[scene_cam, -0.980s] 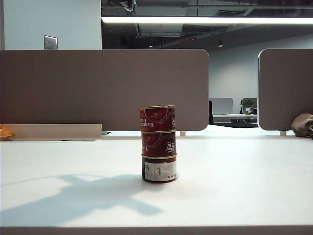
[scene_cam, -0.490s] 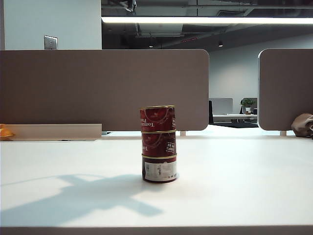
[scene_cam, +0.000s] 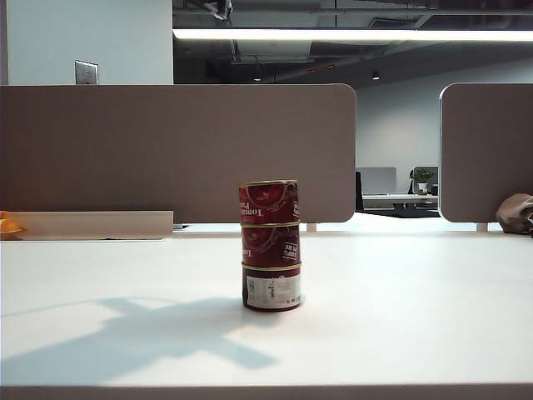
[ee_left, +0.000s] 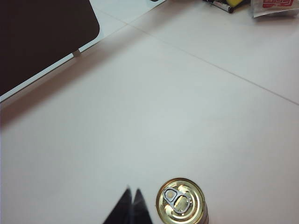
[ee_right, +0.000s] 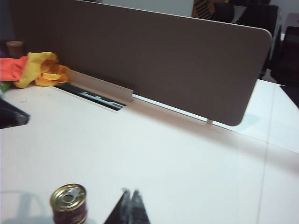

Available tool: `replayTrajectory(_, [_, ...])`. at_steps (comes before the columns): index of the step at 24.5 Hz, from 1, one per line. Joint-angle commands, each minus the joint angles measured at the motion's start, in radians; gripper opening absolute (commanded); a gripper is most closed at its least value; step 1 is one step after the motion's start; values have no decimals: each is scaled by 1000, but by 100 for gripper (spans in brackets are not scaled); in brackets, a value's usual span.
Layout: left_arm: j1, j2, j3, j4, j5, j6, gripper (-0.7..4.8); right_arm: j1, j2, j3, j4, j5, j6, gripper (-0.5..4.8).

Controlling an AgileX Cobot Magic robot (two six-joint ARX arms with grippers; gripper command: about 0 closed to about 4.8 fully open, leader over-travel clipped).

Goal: Pick up the cans one by one and stack them together.

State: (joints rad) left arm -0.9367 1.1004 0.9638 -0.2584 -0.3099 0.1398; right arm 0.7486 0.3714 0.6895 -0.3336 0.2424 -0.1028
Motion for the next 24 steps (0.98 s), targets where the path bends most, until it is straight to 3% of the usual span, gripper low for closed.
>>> replayTrajectory(1, [6, -16, 3, 9, 0, 2, -5, -95, 8, 4, 16, -69, -2, -1])
replayTrajectory(7, [42, -54, 3, 10, 21, 2, -5, -332, 17, 4, 16, -85, -2, 0])
replayTrajectory(12, [180, -106, 3, 9, 95, 2, -5, -587, 17, 4, 16, -87, -2, 0])
replayTrajectory(14, [299, -154, 3, 3, 113, 2, -5, -736, 16, 4, 16, -86, -2, 0])
replayTrajectory(18, [429, -234, 3, 3, 112, 3, -5, -805, 3, 4, 15, -78, -2, 0])
replayTrajectory(24, [572, -328, 3, 10, 107, 2, -5, -807, -16, 4, 16, -87, -2, 0])
